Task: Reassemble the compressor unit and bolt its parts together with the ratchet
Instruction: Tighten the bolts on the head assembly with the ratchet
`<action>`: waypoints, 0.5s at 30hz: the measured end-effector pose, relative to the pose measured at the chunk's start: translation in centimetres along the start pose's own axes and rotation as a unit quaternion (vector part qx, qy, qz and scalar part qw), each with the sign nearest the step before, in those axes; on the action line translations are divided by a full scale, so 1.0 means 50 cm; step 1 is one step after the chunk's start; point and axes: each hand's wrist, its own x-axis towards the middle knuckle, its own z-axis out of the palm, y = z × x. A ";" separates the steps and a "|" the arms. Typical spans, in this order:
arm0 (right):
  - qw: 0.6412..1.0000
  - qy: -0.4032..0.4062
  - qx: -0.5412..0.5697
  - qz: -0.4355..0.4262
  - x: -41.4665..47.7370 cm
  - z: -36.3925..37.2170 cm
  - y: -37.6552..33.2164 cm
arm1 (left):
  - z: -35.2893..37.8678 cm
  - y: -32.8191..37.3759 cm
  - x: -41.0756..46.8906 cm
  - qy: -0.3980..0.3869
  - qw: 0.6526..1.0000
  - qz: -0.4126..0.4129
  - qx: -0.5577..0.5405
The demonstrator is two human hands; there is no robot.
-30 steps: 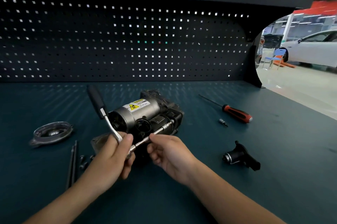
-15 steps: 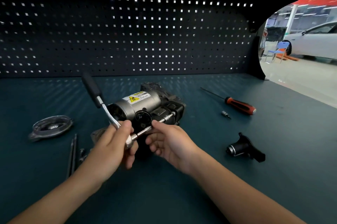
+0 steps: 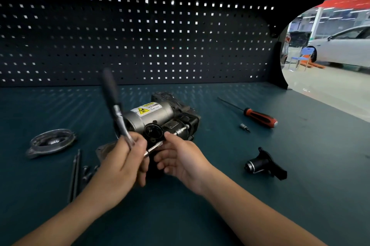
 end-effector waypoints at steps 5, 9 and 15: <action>0.999 0.025 0.020 -0.028 0.002 0.006 0.004 | -0.017 -0.016 0.008 -0.015 0.997 -0.044 -0.063; 0.996 0.073 0.023 -0.041 0.012 0.009 0.019 | -0.033 -0.003 0.007 -0.101 0.883 0.210 0.406; 0.997 0.060 -0.014 -0.037 0.009 0.009 0.016 | -0.030 0.002 0.000 -0.071 0.933 0.159 0.316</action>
